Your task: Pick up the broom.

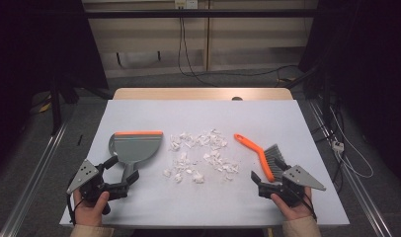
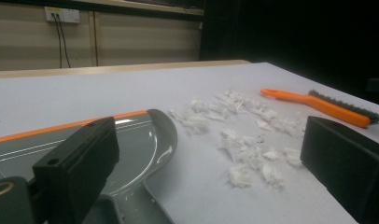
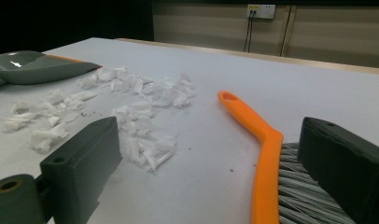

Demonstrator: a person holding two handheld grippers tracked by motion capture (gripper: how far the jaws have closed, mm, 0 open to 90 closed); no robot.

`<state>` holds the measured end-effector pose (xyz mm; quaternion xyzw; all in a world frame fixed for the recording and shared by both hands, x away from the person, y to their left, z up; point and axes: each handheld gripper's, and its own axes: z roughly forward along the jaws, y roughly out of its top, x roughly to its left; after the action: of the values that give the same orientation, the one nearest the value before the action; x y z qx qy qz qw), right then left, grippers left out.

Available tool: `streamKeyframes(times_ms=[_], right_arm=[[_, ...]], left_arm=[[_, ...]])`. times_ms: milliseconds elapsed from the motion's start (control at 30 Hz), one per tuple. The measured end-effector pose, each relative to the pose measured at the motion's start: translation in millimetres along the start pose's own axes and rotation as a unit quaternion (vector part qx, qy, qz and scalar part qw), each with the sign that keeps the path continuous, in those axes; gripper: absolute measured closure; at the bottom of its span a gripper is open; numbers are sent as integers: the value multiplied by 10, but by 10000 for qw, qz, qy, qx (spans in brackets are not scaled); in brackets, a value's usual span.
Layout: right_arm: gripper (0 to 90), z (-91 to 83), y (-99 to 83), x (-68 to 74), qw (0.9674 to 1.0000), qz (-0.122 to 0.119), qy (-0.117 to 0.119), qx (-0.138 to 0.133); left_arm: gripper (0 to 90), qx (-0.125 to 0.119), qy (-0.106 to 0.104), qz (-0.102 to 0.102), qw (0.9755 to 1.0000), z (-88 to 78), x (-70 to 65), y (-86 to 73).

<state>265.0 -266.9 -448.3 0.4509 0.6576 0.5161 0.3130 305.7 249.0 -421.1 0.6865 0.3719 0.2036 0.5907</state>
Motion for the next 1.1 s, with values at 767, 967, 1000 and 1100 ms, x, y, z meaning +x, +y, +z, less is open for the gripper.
streamKeyframes(times_ms=[767,967,1000,1100], right_arm=[[80,427,300,-182,9991,-126,-142,392],[93,644,358,-250,9979,-138,-283,558],[91,678,366,-275,9975,-131,-320,610],[74,784,393,-371,9950,-74,-406,906]], left_arm=[[41,-45,-162,-63,9998,35,2,110],[41,-13,-219,6,9998,32,-8,92],[41,-13,-219,6,9998,32,-8,92],[41,-16,-188,6,9998,18,1,83]])
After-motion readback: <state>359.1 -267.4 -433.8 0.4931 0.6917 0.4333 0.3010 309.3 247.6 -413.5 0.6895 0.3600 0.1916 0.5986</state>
